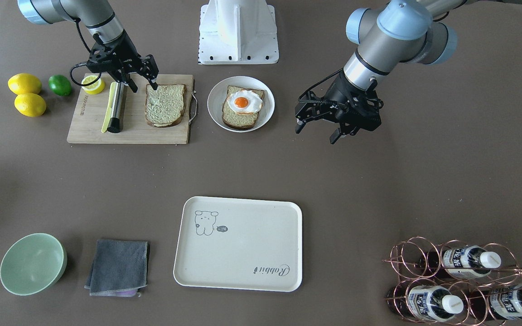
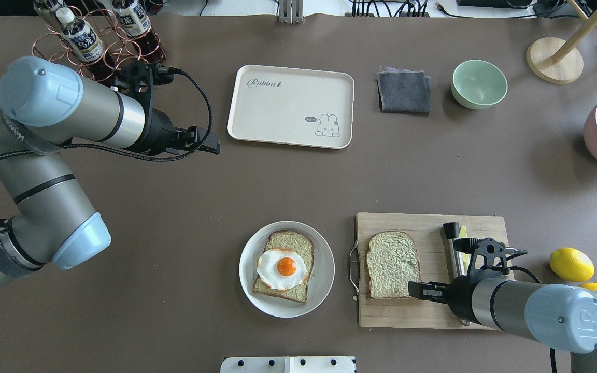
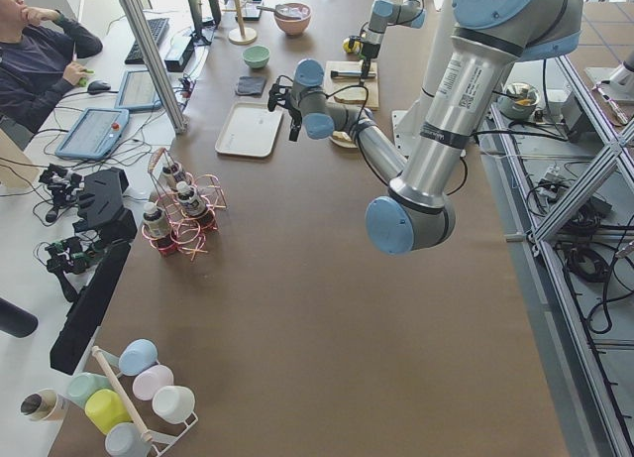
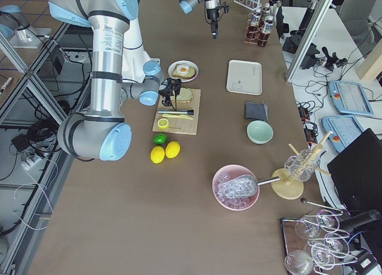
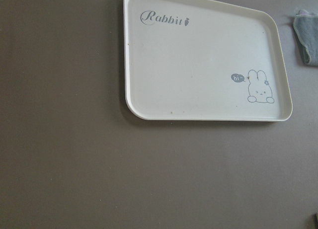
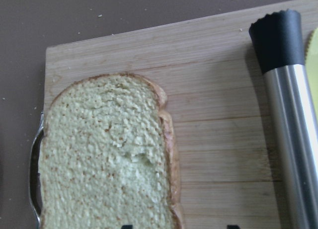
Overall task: Make sandwich and place on tray
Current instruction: 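Move the right gripper over the bread slice on the cutting board, then grasp the bread slice edge with the right gripper and lift it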
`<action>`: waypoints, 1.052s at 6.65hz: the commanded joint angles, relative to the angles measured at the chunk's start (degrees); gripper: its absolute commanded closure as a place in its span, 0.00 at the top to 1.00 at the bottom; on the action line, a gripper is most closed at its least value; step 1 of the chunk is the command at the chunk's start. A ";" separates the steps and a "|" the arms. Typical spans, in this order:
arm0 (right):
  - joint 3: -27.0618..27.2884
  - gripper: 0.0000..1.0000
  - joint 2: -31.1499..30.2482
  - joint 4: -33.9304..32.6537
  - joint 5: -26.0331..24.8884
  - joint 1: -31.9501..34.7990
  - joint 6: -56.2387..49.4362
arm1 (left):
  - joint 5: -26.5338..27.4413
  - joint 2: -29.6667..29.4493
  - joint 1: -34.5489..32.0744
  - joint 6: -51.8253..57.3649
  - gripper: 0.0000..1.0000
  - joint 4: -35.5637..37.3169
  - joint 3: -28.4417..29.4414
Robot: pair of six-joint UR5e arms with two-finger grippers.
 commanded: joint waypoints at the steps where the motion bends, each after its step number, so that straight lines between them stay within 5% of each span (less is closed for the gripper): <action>1: -0.06 0.66 0.29 -0.29 -0.05 -0.49 0.00 | 0.00 0.00 0.00 0.00 0.98 0.00 0.00; 4: -0.41 0.62 0.46 -0.38 -1.27 -2.07 0.00 | 0.00 0.00 -0.08 0.00 0.98 0.00 0.08; 5: -0.41 0.23 0.46 -0.38 -1.19 -2.08 0.00 | 0.00 0.00 -0.08 0.00 0.98 0.00 0.08; 6: -0.32 0.00 0.46 -0.90 -1.28 -2.08 0.00 | 0.00 0.00 -0.08 0.00 0.98 0.00 0.00; 7: 0.11 0.00 0.46 -1.25 -1.19 -1.99 -0.09 | 0.00 0.00 0.00 0.00 0.98 0.00 0.00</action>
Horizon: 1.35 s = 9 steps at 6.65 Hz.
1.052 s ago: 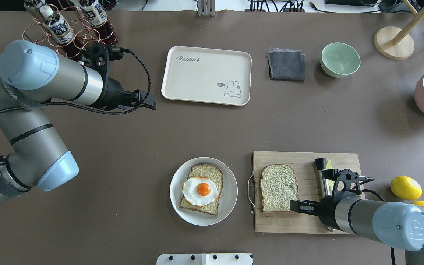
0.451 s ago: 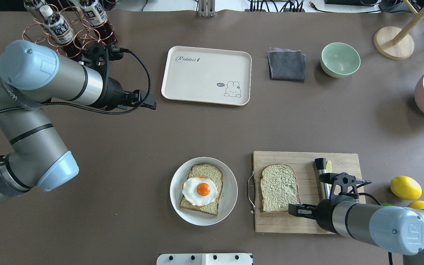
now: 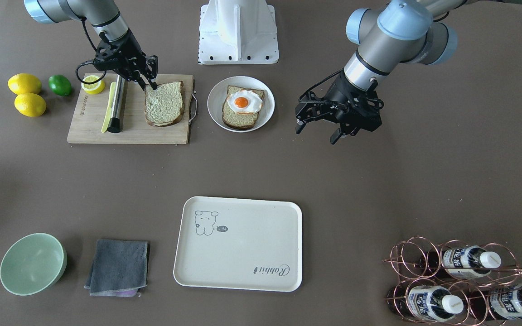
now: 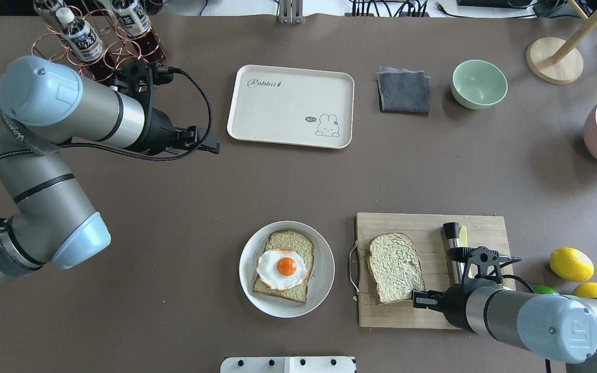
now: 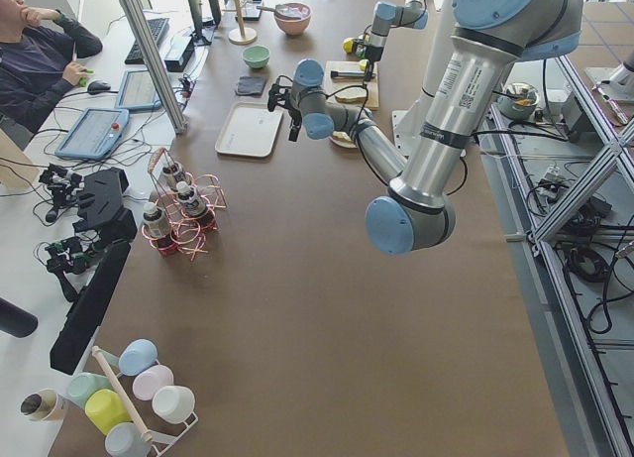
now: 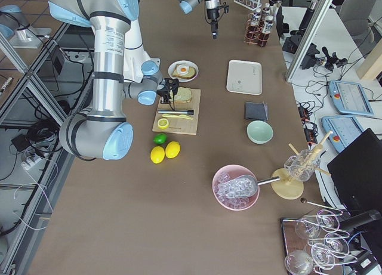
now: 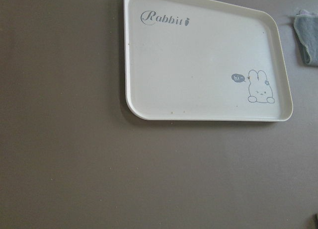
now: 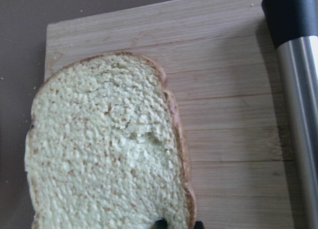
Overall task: Make sandwich and place on tray
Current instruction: 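Grasp the bread slice edge with the right gripper and lift it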
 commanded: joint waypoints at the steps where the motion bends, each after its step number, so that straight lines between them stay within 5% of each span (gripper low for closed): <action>1: 0.96 0.00 0.00 -0.42 0.38 0.99 -0.16 | 0.00 0.00 -0.02 0.00 0.98 0.00 -0.04; 7: 11.49 0.00 0.09 -2.62 10.19 9.07 -0.33 | 0.00 0.00 -0.02 0.00 0.98 0.00 -0.12; 9: 12.22 0.00 6.36 -8.63 10.31 9.44 0.10 | 0.00 0.09 -0.02 0.00 0.98 0.00 -0.39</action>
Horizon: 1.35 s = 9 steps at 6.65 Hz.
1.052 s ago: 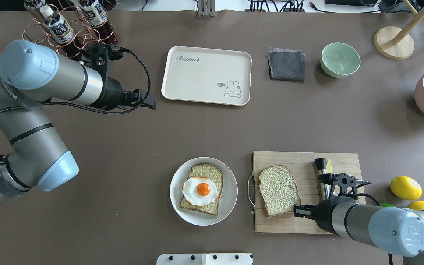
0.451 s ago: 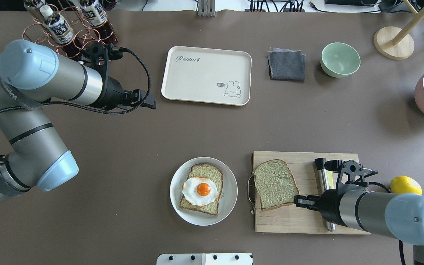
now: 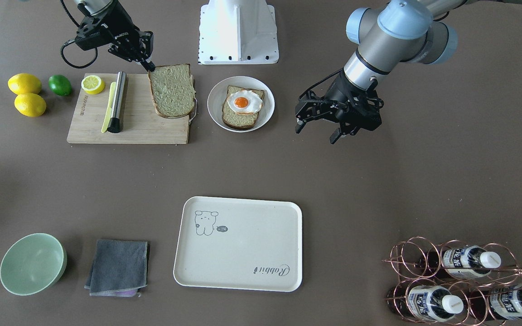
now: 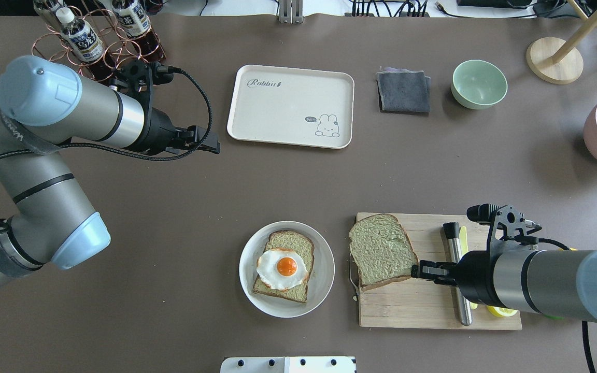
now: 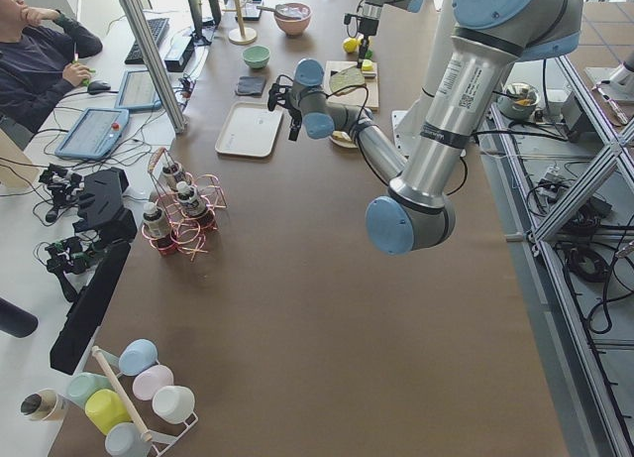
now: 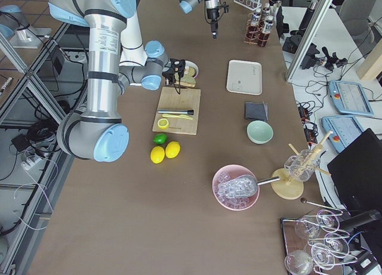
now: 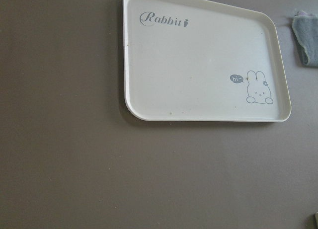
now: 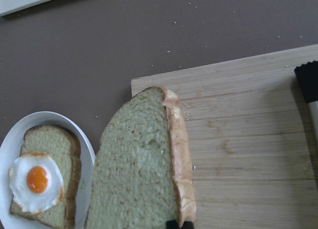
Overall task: Make sandwich and place on tray
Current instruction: 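Carry the bread slice over the egg and lay it on top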
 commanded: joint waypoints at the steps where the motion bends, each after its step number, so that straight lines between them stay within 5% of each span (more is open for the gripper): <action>1: 0.14 0.00 11.52 -12.22 0.18 0.25 3.97 | 0.00 0.06 0.00 0.00 0.98 0.01 -0.23; 2: -0.64 0.00 17.86 -19.62 -1.30 -1.41 6.97 | 0.00 0.06 0.00 0.00 0.98 0.01 -0.23; 5: -7.30 0.00 24.06 -19.87 -12.62 -10.37 11.55 | -0.17 0.06 0.00 0.18 0.98 0.01 -0.06; 9: -12.07 0.00 27.42 -19.78 -17.83 -14.17 15.17 | -0.26 0.15 0.00 0.35 0.98 0.01 -0.05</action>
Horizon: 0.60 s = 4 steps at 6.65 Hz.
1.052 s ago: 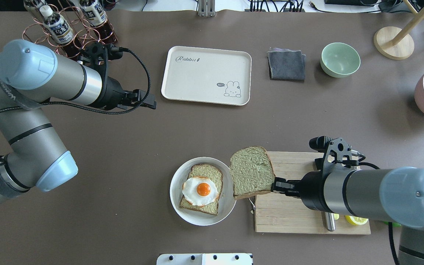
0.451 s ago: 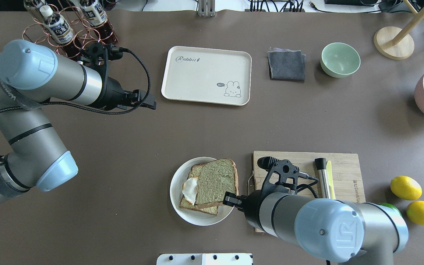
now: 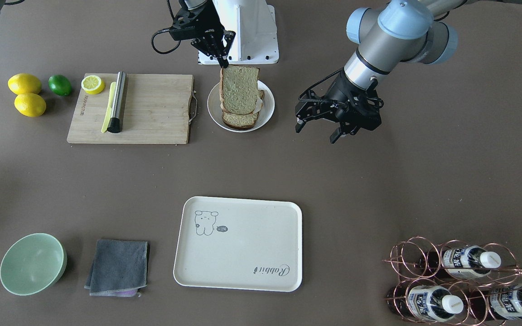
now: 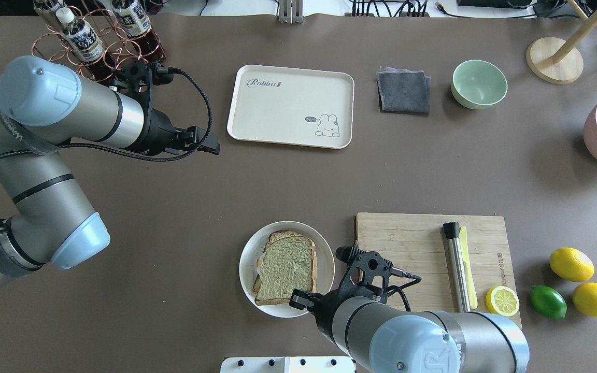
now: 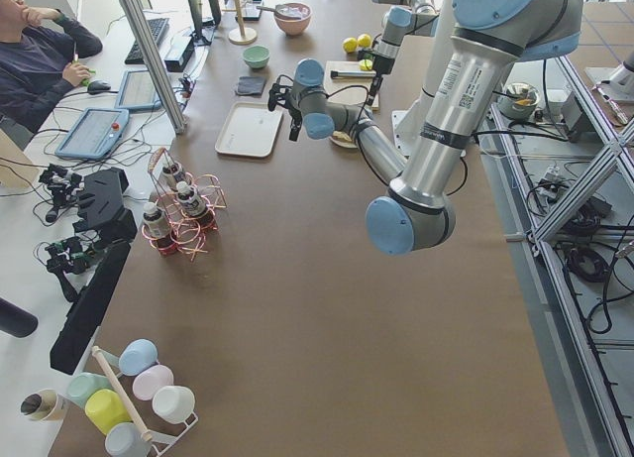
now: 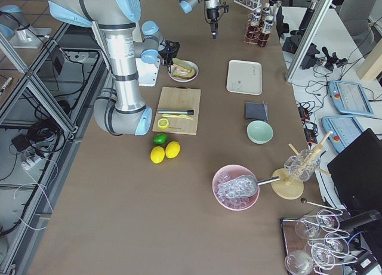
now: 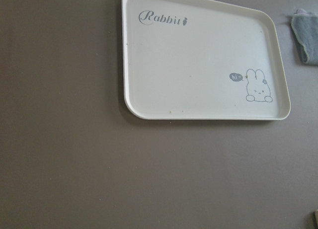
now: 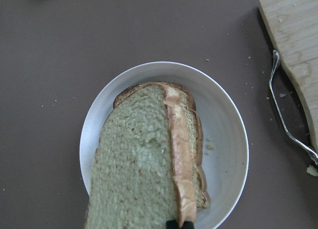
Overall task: Make sandwich and place on tray
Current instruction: 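Carry the bread slice over the egg and lay it on top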
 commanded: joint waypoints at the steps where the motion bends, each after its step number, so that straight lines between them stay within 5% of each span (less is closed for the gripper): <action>1: -1.35 0.00 1.27 0.07 -1.39 -0.38 0.52 | 0.08 0.06 0.00 -0.16 0.98 -0.09 -0.15; 4: -4.42 0.00 2.60 0.07 -2.80 -0.29 0.70 | 0.17 0.15 0.09 -0.25 0.98 -0.09 -0.24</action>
